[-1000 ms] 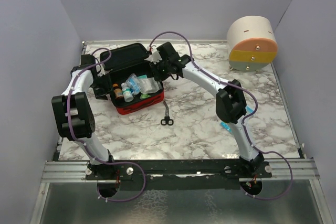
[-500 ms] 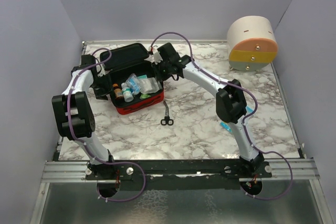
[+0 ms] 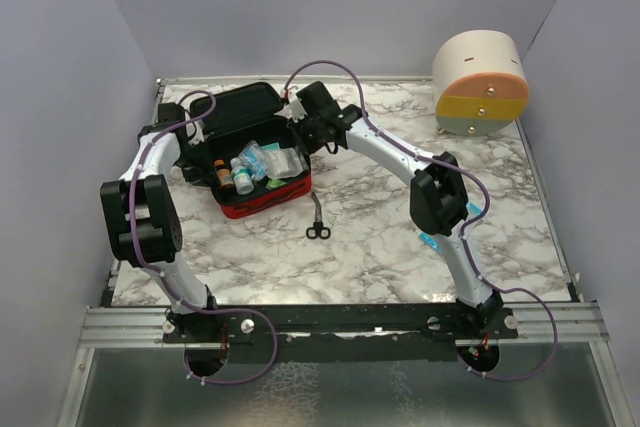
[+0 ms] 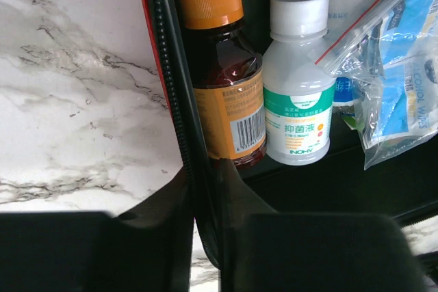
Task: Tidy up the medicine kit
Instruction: Pick up the lid from the medicine box.
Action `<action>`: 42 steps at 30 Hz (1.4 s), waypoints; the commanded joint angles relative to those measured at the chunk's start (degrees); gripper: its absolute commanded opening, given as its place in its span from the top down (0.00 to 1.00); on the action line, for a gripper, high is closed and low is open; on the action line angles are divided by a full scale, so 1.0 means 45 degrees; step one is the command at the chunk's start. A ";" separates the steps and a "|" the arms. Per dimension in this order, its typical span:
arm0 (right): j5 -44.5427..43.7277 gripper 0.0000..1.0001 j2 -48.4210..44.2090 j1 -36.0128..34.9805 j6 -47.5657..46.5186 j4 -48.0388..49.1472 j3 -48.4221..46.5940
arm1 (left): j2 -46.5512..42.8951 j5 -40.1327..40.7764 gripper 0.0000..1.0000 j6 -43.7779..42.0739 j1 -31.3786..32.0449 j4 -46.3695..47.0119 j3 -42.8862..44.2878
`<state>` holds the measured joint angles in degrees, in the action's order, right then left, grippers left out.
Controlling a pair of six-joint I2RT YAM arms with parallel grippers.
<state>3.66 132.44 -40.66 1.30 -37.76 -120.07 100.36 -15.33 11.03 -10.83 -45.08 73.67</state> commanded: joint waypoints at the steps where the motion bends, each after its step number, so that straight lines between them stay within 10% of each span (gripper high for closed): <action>1: -0.0869 0.99 0.0779 0.0116 -0.0367 -0.1620 0.0047 | 0.0185 0.0395 0.98 -0.0436 -0.0054 -0.0030 0.0172; 42: 0.0192 0.99 -0.1807 -0.1414 0.1101 -0.2259 0.5433 | -0.1493 0.0986 1.00 -0.4090 -0.0068 -0.1972 -0.0980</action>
<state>4.80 120.77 -46.15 5.69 -34.06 -101.34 97.08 -12.29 -1.54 -10.13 -47.64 71.46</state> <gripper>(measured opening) 0.010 0.077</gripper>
